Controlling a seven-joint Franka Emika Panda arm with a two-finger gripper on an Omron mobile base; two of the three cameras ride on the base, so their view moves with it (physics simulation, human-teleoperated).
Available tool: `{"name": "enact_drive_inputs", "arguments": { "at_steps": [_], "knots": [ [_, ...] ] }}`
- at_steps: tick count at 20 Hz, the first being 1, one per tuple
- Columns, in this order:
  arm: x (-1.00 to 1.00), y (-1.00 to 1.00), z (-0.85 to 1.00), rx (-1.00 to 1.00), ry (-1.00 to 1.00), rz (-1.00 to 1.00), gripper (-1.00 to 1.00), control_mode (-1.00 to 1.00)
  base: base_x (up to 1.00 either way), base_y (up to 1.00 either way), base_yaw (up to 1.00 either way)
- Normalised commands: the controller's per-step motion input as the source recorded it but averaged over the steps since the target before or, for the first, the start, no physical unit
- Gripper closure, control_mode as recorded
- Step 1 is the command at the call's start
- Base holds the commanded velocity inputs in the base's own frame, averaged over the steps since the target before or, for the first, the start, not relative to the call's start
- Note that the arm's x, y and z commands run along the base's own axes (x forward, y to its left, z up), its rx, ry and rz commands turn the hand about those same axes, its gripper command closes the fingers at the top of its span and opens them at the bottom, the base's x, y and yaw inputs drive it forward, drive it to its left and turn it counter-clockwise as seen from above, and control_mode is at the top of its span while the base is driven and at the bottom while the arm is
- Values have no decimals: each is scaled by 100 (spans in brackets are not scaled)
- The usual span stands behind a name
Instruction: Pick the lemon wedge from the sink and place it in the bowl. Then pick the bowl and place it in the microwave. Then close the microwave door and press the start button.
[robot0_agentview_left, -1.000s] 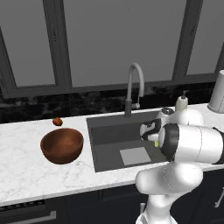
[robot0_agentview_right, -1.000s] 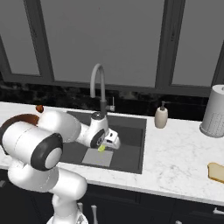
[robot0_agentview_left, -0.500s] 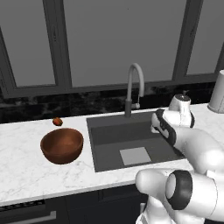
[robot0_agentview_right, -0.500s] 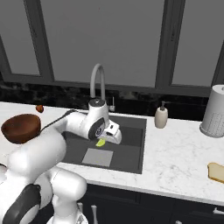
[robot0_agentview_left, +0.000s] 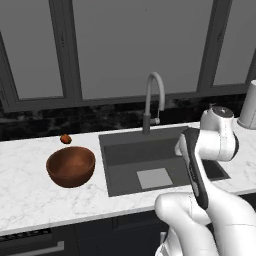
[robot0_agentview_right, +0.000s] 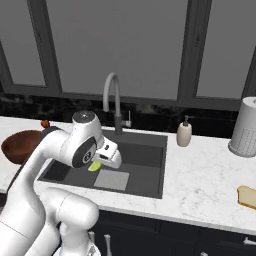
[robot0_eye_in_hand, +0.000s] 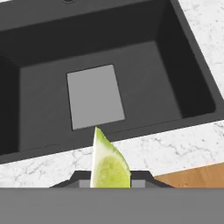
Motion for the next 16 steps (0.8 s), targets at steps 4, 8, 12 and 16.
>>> {"name": "enact_drive_inputs", "arguments": {
  "at_steps": [4, 8, 12, 16],
  "knots": [
    [-36, 95, 65, 0, -4, 5, 100, -100, 0, 0, 0],
    [-10, 99, 62, 5, 7, 10, 100, -100, 0, 0, 0],
    [-1, 100, 62, 7, 17, 12, 100, -100, 0, 0, 0],
    [1, 100, 41, 7, 21, 12, 100, -100, 0, 0, 0]
  ]
}}
